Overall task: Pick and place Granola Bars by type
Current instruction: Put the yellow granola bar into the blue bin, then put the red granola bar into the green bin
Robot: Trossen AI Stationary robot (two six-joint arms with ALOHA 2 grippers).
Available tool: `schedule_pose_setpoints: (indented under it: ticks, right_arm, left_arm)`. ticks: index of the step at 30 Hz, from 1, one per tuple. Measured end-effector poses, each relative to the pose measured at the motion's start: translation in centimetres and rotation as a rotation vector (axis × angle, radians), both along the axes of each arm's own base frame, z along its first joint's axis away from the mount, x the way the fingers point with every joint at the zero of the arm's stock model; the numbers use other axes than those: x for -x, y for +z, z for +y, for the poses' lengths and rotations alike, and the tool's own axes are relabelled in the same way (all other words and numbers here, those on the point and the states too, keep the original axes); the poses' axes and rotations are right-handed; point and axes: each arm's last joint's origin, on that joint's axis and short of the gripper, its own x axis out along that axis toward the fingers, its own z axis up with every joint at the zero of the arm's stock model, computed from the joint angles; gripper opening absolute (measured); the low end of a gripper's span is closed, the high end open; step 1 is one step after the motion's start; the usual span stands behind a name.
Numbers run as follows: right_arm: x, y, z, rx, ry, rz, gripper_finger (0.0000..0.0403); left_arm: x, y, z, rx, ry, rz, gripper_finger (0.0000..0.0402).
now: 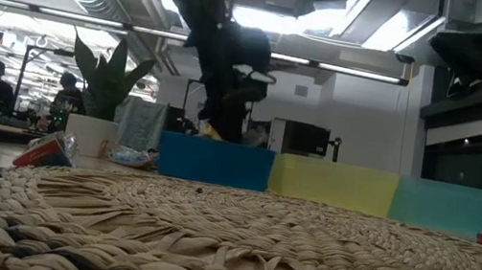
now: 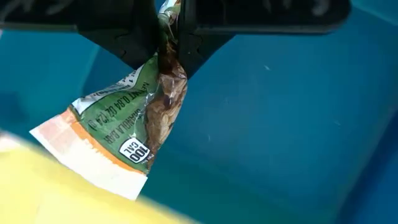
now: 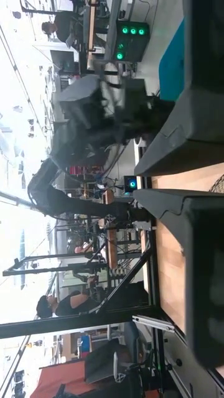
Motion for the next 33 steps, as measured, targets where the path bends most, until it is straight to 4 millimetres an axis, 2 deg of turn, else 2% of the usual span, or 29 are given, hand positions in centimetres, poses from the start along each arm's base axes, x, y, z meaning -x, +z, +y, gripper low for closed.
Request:
schedule_pose_setpoints:
  ticks: [6,19,33]
  right_arm:
    - [0.0,0.0,0.0,0.000,0.000,0.004,0.0049]
    - [0.0,-0.1,0.0,0.000,0.000,0.007,0.0049]
    - [0.0,-0.1,0.0,0.000,0.000,0.007,0.0049]
  left_arm:
    - [-0.1,-1.6,0.1,0.028,0.005,0.051,0.0027]
    - [-0.1,-2.0,0.3,0.010,0.012,0.073,0.0030]
    - [-0.1,-2.0,0.3,0.006,0.001,0.073,0.0131]
